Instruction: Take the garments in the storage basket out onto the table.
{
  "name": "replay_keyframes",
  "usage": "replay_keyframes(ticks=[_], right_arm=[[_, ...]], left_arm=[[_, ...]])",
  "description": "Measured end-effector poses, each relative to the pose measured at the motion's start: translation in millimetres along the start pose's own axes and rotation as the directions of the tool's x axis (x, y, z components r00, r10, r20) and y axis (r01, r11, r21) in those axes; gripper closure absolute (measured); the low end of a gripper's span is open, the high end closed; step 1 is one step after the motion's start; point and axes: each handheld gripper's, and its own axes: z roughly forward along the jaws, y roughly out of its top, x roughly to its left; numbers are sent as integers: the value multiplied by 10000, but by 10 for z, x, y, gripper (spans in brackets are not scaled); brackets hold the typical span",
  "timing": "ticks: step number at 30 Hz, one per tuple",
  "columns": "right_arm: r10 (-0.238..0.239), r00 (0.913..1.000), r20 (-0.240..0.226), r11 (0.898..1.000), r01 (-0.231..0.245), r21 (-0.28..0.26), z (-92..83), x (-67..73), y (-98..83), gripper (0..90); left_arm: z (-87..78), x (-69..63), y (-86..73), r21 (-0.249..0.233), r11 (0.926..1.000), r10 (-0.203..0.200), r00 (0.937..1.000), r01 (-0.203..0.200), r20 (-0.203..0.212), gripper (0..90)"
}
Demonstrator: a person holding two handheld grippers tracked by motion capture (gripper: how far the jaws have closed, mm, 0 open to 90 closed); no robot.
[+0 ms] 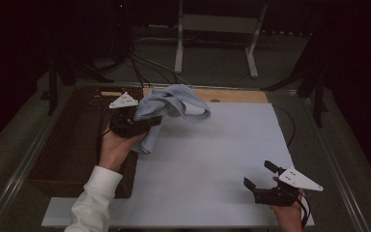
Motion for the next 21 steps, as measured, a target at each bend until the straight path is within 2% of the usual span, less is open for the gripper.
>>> replay_keyframes(ticks=[21], right_arm=[[-4, 10000, -4, 10000, 4, -20, -2, -4, 0, 1]], left_arm=[[88, -102, -135, 23, 10000, -98, 9994, 97, 340, 693]])
